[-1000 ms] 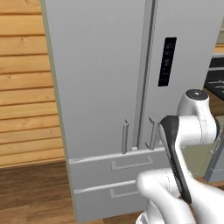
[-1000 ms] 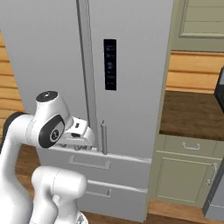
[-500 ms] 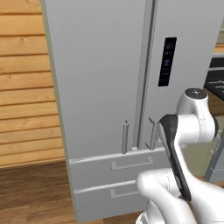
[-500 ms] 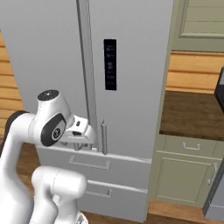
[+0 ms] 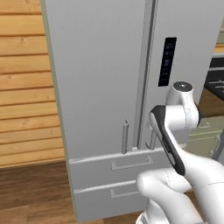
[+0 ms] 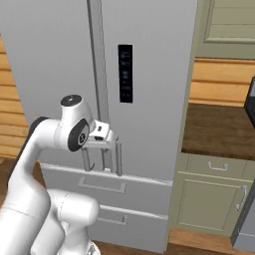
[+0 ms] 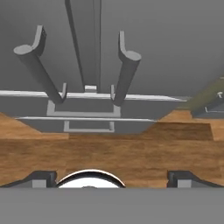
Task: Take the strawberry from the fridge and place it on top of the pancake, located on the dining counter.
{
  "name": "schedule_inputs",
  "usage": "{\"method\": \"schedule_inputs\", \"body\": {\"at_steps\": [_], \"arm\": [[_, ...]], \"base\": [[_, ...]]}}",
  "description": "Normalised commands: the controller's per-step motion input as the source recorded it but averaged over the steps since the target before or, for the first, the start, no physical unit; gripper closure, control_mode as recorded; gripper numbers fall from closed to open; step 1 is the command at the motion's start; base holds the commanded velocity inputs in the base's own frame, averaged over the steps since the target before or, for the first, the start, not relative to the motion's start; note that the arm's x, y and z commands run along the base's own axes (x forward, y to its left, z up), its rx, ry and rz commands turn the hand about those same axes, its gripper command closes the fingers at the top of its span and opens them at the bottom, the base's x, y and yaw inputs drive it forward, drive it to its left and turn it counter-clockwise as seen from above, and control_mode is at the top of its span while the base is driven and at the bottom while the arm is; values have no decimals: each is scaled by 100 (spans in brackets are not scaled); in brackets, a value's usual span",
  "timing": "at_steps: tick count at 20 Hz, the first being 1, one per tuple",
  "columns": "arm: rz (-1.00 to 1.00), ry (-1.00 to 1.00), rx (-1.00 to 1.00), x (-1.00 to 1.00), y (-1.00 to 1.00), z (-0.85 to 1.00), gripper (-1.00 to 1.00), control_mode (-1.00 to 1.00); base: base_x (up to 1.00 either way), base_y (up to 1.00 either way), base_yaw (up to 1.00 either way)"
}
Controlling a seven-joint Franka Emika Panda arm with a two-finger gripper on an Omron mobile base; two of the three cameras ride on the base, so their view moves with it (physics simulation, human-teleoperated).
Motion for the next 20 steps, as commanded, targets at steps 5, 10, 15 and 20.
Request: {"method": "schedule_inputs", "body": {"at_steps": [5, 10, 15, 20], "arm": [[8, 0, 0, 65, -25, -8, -100, -100], [15, -1, 5, 52, -31, -32, -100, -100], [14, -4, 6, 44, 0, -17, -100, -100], [4, 0, 1, 49, 0, -17, -100, -100]], "base": [[0, 0, 0], [0, 0, 0], [0, 0, 0], [0, 0, 0]]}}
